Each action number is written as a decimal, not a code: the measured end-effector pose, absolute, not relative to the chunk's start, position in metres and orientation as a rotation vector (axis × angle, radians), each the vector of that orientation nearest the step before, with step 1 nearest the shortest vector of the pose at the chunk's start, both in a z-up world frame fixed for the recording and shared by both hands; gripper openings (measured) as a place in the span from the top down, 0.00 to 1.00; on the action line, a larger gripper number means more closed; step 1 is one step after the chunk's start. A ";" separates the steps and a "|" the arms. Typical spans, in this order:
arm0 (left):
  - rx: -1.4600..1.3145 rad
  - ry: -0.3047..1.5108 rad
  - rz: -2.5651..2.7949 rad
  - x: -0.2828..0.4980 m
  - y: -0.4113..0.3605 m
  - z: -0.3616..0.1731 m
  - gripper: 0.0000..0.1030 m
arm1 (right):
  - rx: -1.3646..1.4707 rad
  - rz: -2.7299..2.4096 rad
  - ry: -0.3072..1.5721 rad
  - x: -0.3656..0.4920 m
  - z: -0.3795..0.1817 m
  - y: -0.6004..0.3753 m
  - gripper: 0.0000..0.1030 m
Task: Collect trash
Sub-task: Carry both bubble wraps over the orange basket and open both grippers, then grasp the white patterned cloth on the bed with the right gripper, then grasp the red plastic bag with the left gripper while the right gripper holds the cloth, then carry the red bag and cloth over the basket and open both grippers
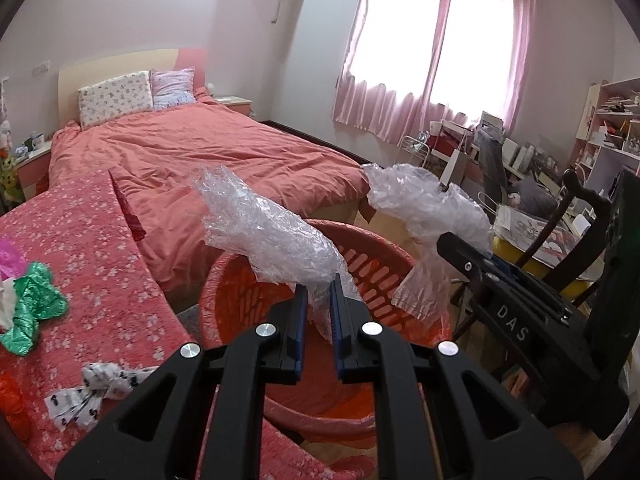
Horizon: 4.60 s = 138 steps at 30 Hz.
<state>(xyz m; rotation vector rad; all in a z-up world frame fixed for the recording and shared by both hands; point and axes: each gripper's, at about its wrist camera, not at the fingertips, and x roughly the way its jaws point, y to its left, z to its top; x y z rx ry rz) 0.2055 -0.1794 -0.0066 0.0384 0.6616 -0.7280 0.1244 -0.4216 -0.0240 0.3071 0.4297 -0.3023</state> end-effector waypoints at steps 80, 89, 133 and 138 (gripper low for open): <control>-0.172 0.669 -0.098 0.187 0.093 -0.024 0.31 | 0.070 0.074 0.675 0.189 -0.050 -0.190 0.90; -0.121 0.686 -0.113 0.198 0.078 -0.026 0.31 | 0.106 0.053 0.632 0.181 -0.040 -0.206 0.90; -0.060 0.736 -0.238 0.208 0.010 -0.012 0.49 | 0.172 -0.013 0.557 0.147 -0.018 -0.262 0.90; -0.058 0.704 -0.295 0.206 -0.012 0.001 0.49 | 0.172 -0.055 0.524 0.137 -0.011 -0.277 0.90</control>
